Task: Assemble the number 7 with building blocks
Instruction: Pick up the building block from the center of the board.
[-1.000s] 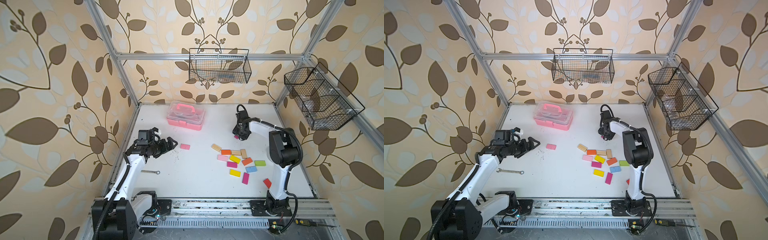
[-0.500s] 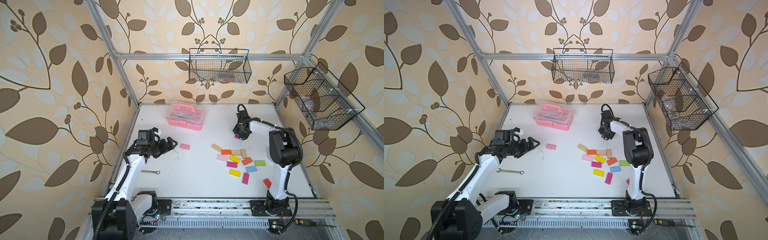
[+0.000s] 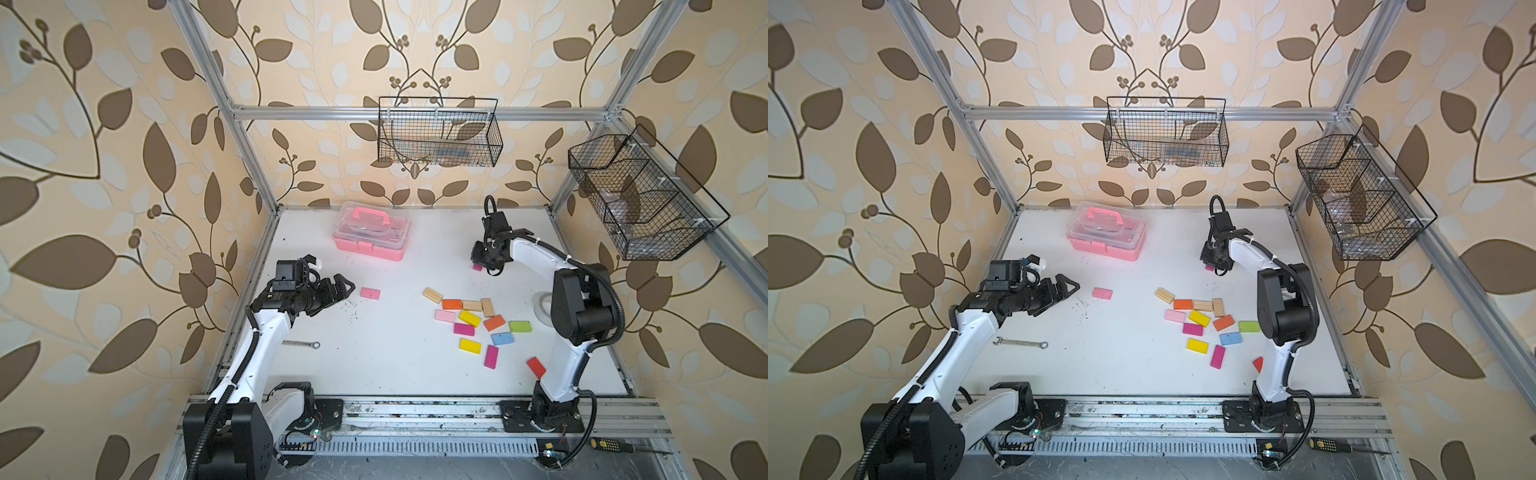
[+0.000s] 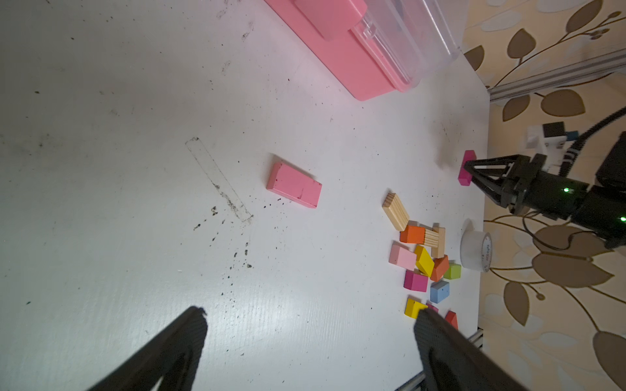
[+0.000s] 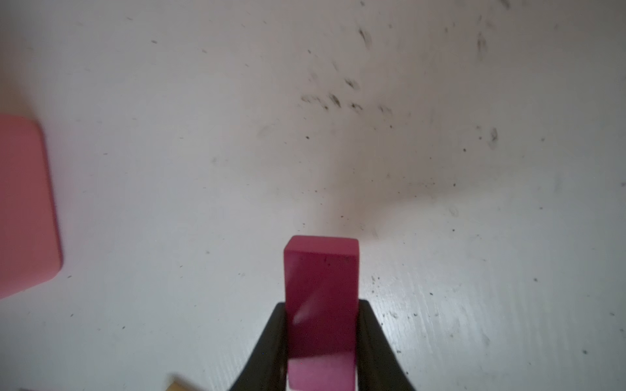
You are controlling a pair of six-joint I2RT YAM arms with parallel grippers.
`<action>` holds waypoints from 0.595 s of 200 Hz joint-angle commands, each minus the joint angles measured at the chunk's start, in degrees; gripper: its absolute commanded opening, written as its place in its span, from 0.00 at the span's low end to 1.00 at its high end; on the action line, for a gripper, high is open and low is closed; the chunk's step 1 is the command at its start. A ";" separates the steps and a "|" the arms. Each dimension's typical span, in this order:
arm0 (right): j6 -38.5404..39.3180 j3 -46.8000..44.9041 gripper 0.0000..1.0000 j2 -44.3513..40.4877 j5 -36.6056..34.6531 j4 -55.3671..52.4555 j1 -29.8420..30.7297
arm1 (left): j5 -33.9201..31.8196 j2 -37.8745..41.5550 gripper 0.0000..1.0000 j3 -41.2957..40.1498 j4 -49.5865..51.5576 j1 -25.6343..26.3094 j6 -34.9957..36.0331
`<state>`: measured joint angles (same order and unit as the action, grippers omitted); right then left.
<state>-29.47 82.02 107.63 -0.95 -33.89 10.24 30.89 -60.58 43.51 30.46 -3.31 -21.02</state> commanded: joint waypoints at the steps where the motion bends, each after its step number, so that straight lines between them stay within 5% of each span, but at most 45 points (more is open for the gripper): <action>1: 11.37 3.07 0.12 -5.70 2.73 -1.60 2.70 | -0.14 1.16 0.99 1.40 0.28 0.41 1.20; 52: 31.52 6.53 0.10 -12.17 2.97 -0.82 15.68 | -0.36 1.77 0.99 1.33 0.25 0.41 1.16; 119: 54.44 8.77 0.11 -6.67 -2.23 1.46 32.12 | -1.57 3.08 0.99 1.40 0.91 0.41 1.54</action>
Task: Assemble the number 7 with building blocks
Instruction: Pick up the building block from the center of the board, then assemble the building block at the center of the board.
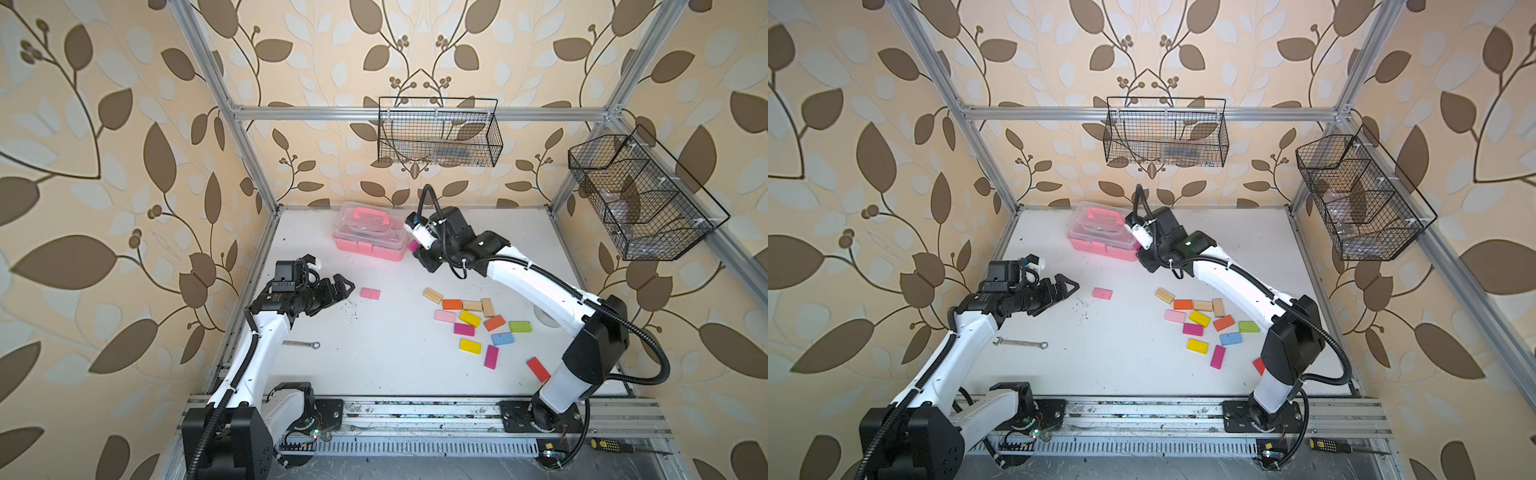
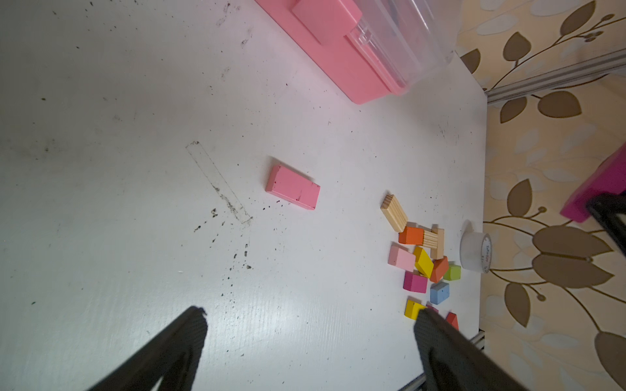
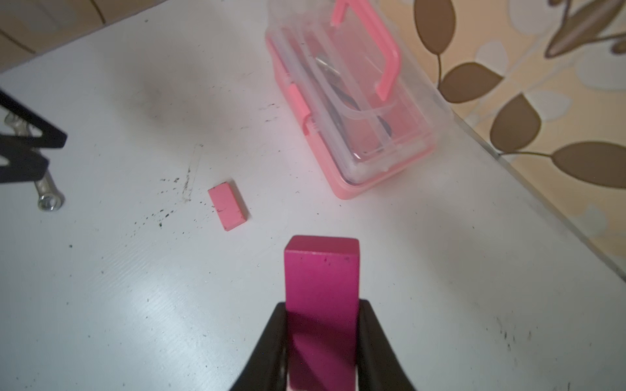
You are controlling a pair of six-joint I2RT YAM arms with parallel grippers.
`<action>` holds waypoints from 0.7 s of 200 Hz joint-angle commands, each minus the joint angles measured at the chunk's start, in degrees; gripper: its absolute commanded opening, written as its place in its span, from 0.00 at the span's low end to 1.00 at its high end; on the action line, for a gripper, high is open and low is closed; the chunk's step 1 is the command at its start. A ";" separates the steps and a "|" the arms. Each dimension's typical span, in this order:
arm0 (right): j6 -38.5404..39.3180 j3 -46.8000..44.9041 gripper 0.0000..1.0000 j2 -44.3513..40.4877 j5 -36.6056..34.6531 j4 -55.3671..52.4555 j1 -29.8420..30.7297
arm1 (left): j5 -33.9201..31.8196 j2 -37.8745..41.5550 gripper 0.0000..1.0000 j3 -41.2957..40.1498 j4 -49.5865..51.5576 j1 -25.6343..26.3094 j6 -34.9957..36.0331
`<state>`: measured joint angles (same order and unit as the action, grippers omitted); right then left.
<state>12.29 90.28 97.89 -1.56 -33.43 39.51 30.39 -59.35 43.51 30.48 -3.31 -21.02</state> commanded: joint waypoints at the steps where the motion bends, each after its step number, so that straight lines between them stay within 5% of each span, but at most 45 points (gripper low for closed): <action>1: 12.93 0.47 0.11 3.18 -1.48 1.18 2.94 | -1.10 1.87 0.99 1.40 0.85 0.41 1.57; 37: 18.26 -0.57 0.12 7.36 6.26 4.24 4.01 | -2.07 2.83 0.99 1.41 1.26 0.41 1.68; 66: 22.48 6.45 0.16 15.20 12.38 -5.31 3.54 | -2.97 3.62 0.99 1.44 1.50 0.41 1.84; 140: 28.45 11.16 0.15 26.54 7.37 -11.00 5.29 | -3.23 3.85 0.99 1.49 1.60 0.41 1.96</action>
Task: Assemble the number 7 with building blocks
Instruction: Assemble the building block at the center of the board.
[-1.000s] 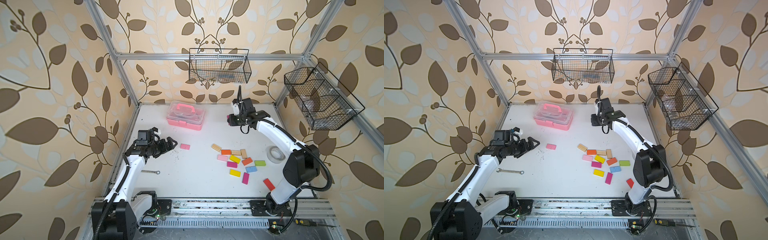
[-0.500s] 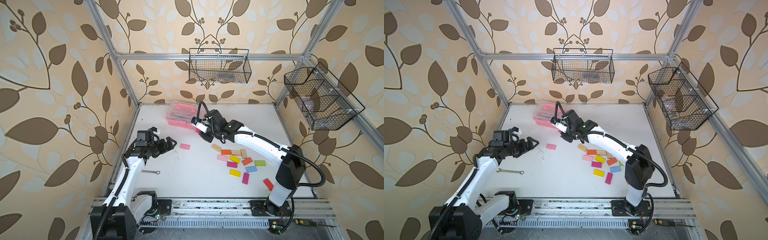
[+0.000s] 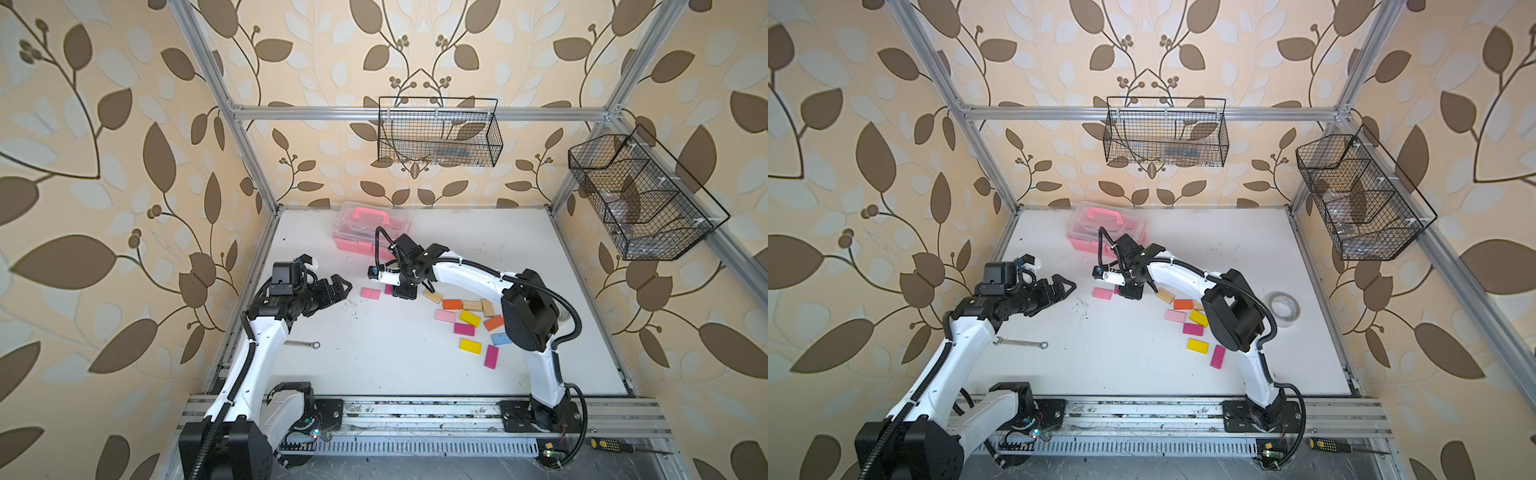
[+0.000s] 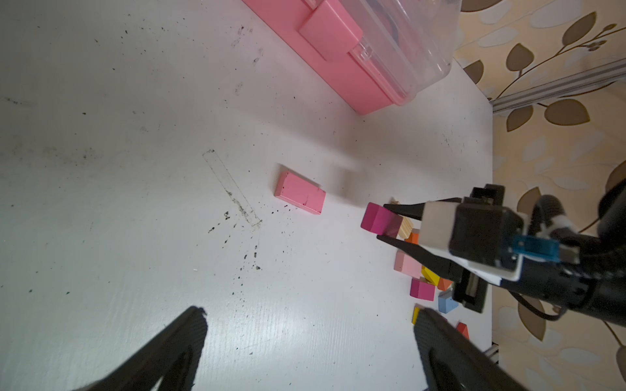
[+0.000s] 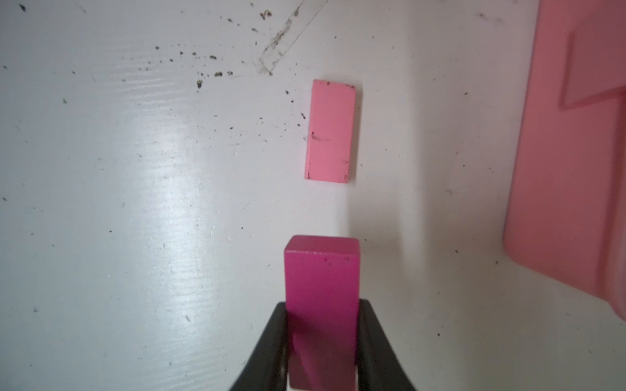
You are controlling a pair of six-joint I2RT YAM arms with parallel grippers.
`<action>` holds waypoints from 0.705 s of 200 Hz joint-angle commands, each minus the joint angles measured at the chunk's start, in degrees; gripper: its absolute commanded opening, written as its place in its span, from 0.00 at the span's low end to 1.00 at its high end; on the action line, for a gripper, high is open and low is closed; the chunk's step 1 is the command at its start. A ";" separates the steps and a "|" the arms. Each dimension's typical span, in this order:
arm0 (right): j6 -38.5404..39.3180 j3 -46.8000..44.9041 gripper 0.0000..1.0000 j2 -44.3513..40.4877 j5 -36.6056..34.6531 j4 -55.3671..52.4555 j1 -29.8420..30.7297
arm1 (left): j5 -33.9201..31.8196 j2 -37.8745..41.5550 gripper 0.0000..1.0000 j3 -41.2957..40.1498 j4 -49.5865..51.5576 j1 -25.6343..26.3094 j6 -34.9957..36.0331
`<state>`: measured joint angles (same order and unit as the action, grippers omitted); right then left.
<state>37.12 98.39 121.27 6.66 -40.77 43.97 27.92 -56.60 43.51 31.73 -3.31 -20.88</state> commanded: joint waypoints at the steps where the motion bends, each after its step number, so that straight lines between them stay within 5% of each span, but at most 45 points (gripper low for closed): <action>1: 3.68 3.13 0.15 3.25 -0.85 -3.72 0.84 | -0.76 1.12 0.99 1.49 0.31 0.41 1.78; 141: -2.05 11.90 0.16 13.62 1.14 -3.46 -0.15 | -0.68 0.70 0.99 1.61 0.27 0.41 1.86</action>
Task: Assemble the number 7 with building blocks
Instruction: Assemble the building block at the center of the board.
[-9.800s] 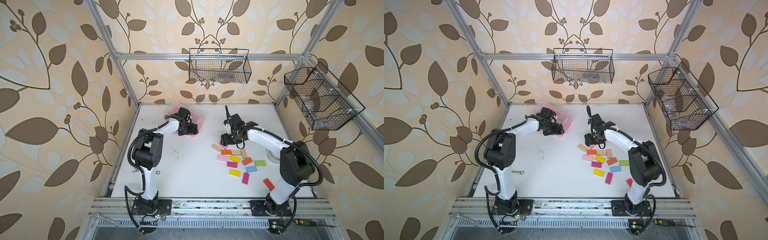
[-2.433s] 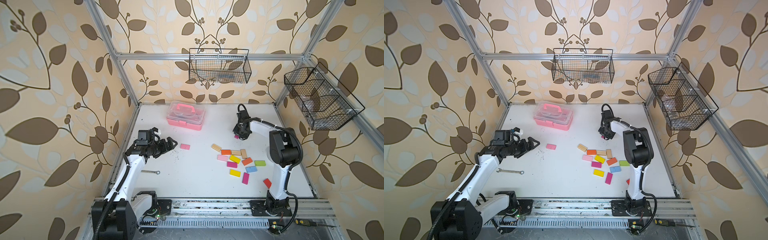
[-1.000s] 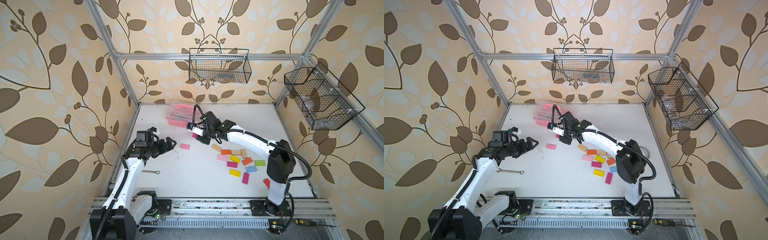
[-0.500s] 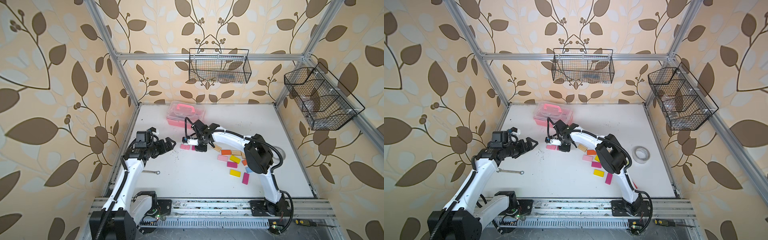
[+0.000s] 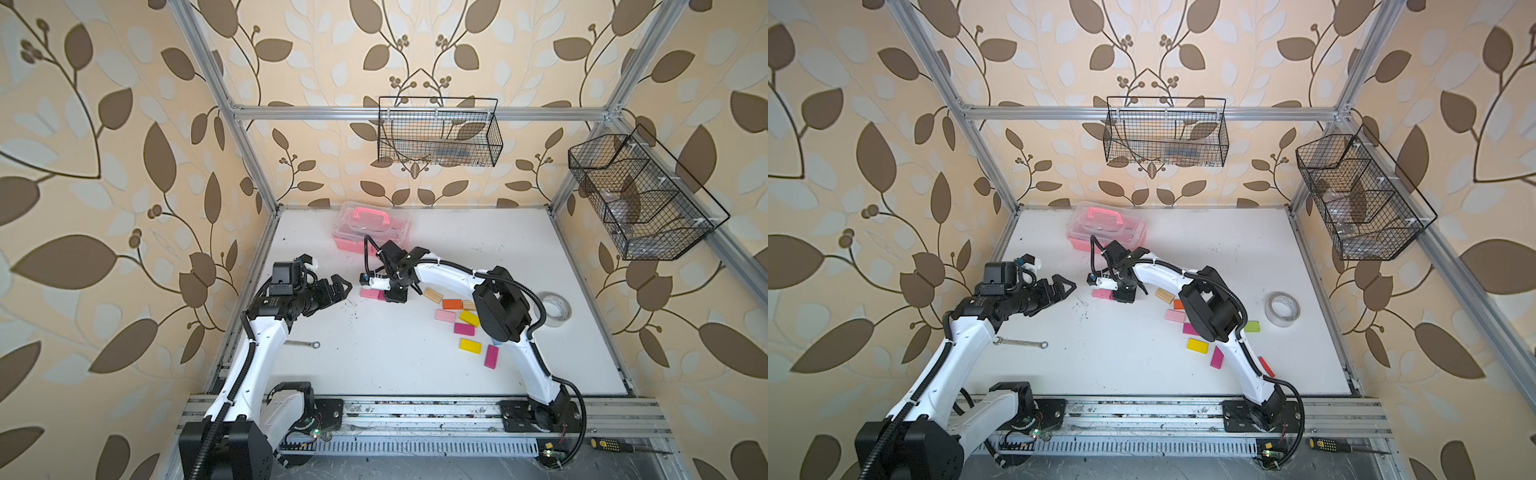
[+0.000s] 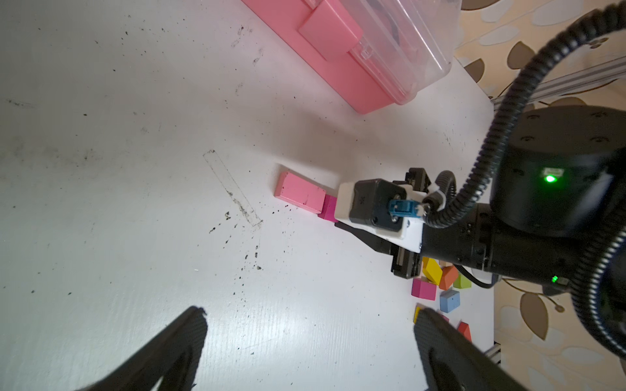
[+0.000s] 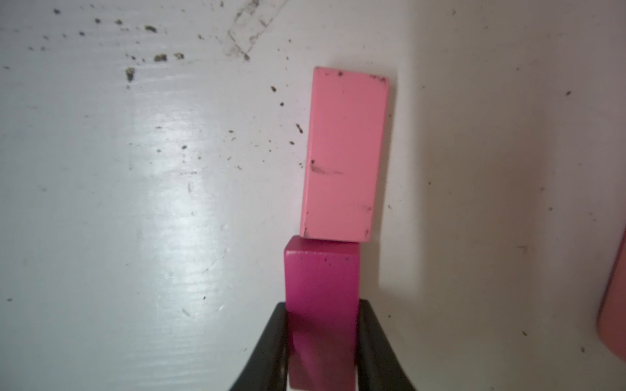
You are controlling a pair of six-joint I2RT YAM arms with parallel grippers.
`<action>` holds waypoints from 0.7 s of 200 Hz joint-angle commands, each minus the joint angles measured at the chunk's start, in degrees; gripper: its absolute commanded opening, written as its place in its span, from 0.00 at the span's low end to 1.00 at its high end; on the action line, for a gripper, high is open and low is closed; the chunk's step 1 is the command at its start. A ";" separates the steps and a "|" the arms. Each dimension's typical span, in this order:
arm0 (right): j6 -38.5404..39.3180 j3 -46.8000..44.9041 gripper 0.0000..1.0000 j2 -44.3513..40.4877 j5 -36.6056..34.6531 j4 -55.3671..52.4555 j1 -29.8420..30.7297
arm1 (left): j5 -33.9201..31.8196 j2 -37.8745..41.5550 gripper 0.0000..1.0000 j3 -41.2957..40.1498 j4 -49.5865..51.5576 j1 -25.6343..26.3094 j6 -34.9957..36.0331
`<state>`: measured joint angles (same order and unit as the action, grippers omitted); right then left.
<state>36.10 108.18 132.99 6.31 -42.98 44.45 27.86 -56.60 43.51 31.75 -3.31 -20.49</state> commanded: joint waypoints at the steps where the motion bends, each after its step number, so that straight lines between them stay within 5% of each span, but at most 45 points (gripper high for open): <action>1: -1.03 2.12 0.16 1.92 1.50 -1.24 -0.65 | -0.61 0.70 0.99 1.59 0.25 0.41 1.44; 140: -0.53 3.00 0.25 4.12 4.60 -3.87 -0.92 | -0.70 0.34 0.99 1.74 0.21 0.41 1.49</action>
<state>35.38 110.17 134.37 9.26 -44.27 43.64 27.86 -56.62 43.51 31.75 -3.31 -20.45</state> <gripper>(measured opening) 0.274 0.989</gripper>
